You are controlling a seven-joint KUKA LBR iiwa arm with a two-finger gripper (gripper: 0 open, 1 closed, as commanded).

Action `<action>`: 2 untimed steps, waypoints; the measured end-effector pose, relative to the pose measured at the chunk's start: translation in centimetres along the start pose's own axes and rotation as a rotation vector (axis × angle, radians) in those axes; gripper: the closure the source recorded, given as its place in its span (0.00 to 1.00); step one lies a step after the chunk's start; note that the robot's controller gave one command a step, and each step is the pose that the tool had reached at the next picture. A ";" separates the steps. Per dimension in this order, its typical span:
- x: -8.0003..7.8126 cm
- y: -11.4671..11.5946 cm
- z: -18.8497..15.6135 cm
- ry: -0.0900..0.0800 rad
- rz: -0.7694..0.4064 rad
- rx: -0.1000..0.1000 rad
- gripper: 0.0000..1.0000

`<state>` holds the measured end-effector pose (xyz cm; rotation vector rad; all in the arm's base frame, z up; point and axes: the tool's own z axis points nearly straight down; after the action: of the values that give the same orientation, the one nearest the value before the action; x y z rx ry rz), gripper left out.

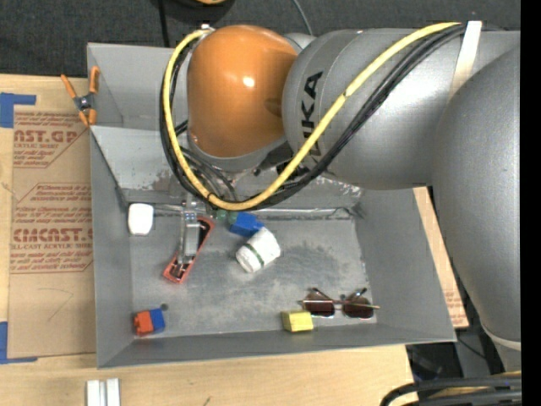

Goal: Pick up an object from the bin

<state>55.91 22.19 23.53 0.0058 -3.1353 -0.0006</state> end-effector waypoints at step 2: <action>1.7 -1.3 3.2 -0.013 -0.046 -0.003 0.00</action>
Offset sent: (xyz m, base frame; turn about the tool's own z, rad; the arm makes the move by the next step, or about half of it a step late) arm -0.0635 -0.0450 -0.1240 -0.1517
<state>54.23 20.84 20.38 0.0787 -3.1475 -0.0056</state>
